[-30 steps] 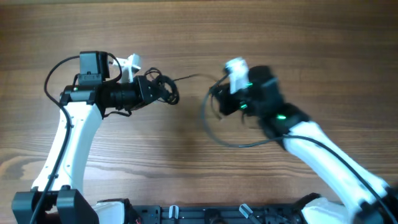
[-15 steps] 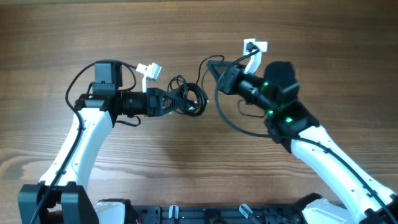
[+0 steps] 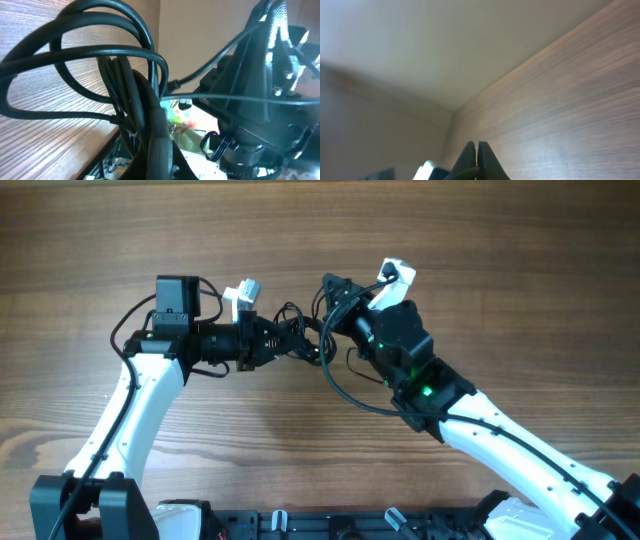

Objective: Untangle cables

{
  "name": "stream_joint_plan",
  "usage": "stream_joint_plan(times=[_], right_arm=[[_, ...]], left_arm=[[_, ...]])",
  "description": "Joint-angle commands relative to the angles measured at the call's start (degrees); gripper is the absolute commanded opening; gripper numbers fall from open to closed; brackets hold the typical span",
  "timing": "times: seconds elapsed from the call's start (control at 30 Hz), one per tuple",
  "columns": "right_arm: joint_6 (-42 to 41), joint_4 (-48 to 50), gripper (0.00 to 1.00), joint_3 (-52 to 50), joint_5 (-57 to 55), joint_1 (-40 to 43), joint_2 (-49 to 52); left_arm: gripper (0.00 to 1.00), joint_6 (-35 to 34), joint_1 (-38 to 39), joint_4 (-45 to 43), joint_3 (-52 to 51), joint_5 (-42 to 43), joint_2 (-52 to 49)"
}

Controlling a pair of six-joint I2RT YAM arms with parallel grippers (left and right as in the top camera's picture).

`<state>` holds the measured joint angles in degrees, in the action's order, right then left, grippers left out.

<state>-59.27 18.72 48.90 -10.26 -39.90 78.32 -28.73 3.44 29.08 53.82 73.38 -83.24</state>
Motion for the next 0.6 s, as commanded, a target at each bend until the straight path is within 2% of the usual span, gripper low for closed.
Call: stream_joint_plan(times=[0.0,0.23,0.4,0.57], right_arm=[[-9.0,-3.5,0.04,0.4,-4.9,-0.7,0.2],[-19.1,-8.0,0.04,0.4,1.9,-2.7,0.2],[-19.1,-10.1,0.04,0.4,7.5,-2.7,0.2],[-19.2,-13.8,0.05,0.4,7.8,-2.6,0.2]], left_arm=[[0.04,-4.3,0.2,-1.0,-0.3,0.5,0.6],[0.04,-5.2,0.2,-2.7,-0.3,-1.1,0.6],[0.04,-5.2,0.2,-2.8,-0.3,-3.1,0.6],[0.04,-7.5,0.2,-2.9,-0.3,-4.0,0.6]])
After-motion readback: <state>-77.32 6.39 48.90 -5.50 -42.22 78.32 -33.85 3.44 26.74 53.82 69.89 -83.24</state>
